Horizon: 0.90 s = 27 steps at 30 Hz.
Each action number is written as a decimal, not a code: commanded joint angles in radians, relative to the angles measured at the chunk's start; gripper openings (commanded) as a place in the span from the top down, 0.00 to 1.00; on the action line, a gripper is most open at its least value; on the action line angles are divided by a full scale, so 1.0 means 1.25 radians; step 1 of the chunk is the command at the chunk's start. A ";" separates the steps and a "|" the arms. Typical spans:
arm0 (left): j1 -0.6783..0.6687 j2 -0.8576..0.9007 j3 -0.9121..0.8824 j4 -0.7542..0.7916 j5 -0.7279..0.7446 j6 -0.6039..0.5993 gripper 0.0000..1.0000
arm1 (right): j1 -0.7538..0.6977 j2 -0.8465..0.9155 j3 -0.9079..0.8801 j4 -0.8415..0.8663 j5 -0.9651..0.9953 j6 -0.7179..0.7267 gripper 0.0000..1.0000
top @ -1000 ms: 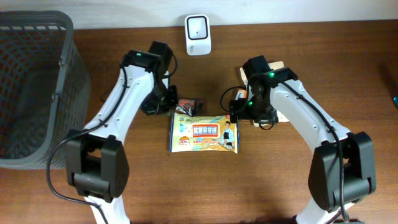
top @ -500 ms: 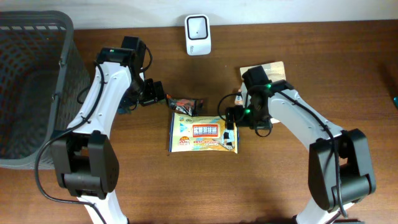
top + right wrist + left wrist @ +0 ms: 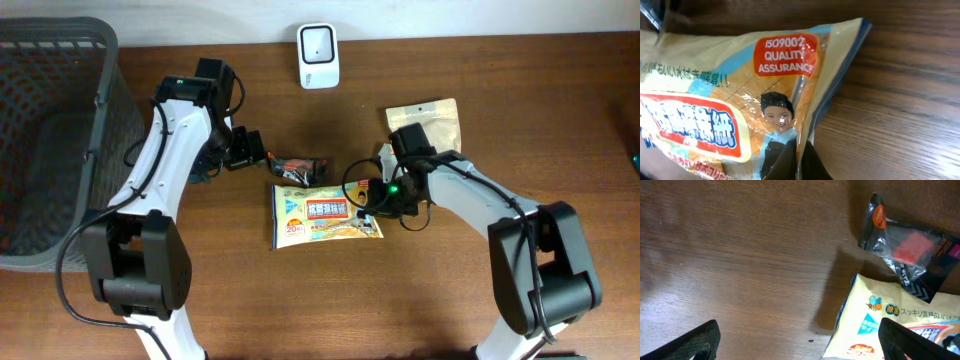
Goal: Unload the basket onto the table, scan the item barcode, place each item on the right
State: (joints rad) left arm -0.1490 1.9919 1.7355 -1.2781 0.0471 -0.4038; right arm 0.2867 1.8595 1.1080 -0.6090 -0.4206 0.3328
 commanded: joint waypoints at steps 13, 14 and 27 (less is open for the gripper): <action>0.001 -0.008 0.000 0.002 -0.009 0.007 0.01 | 0.060 -0.217 0.400 -0.478 0.677 -0.008 0.96; 0.001 -0.008 0.000 0.002 -0.009 0.007 0.01 | 0.091 -0.195 0.400 -0.483 0.672 -0.006 0.96; 0.001 -0.008 0.000 -0.020 -0.009 0.014 0.01 | 0.303 0.027 0.453 -0.354 0.287 0.069 0.46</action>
State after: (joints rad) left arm -0.1490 1.9919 1.7355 -1.2987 0.0471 -0.4030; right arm 0.6674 1.9106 1.6077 -1.0191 0.0547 0.4099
